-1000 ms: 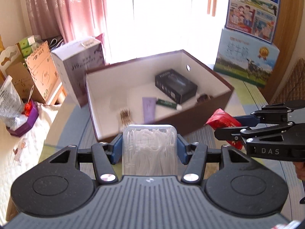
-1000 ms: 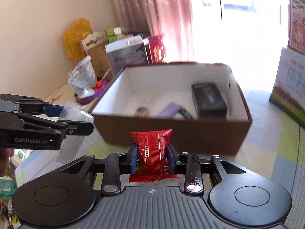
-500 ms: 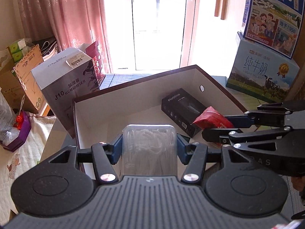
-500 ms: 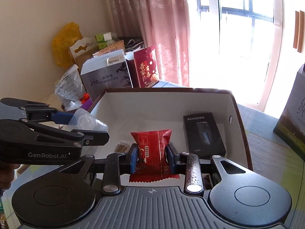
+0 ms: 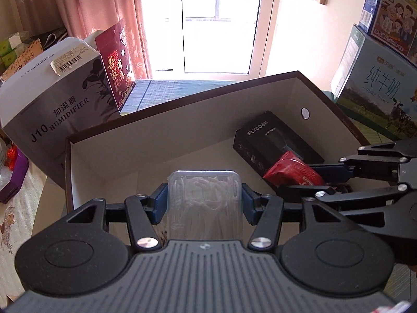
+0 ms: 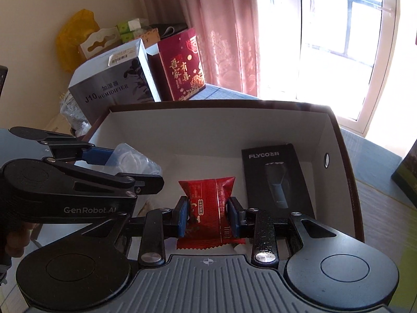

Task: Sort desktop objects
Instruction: 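Carry the floss-pick box and red candy packet over the brown box, then open the left tool over the box while the right tool releases the candy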

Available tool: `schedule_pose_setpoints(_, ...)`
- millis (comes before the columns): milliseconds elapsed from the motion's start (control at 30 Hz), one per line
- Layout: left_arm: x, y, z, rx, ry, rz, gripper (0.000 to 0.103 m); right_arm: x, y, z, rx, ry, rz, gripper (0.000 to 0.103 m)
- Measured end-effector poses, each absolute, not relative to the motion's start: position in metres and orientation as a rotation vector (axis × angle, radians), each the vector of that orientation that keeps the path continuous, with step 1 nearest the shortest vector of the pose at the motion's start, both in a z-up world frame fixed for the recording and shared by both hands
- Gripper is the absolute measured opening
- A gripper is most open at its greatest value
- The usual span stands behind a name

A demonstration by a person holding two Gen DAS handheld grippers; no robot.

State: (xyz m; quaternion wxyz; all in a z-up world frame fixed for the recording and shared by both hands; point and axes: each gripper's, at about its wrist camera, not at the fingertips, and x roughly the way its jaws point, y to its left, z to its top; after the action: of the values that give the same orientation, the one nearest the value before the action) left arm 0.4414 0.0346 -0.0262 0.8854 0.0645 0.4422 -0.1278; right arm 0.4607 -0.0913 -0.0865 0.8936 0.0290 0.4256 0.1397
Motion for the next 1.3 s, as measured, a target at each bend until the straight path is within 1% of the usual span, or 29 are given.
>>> schedule_pose_setpoints(200,0.472,0.033,-0.046,0.117,0.986,-0.249,0.052,0.484,-0.096,-0.101,0.063,0.927,0.281,0.030)
schedule_pose_setpoints(600,0.501,0.034,-0.063,0.076,1.030,-0.219,0.053,0.505,-0.089,-0.113,0.032,0.953,0.276,0.030)
schedule_pose_setpoints(700,0.502,0.036,-0.062,0.065,1.022,-0.214,0.058,0.507,-0.089,-0.114,0.028,0.950,0.278,0.030)
schedule_pose_setpoints(733,0.502,0.037,-0.060,0.071,1.015,-0.206,0.064,0.507,-0.089,-0.114,0.029,0.948,0.277,0.030)
schedule_pose_setpoints(767,0.503,0.037,-0.058,0.076,1.006,-0.198,0.066,0.508,-0.089,-0.114,0.031,0.949,0.276,0.030)
schedule_pose_setpoints(1133,0.502,0.041,-0.047,0.107,0.969,-0.168,0.072,0.513,-0.086,-0.114,0.019,0.933,0.274,0.030)
schedule_pose_setpoints(1233,0.500,0.043,-0.043,0.114,0.964,-0.159,0.079,0.511,-0.085,-0.111,0.016,0.913,0.283,0.030)
schedule_pose_setpoints(1300,0.498,0.046,-0.040,0.111,0.959,-0.156,0.079,0.508,-0.085,-0.109,0.015,0.907,0.291,0.030)
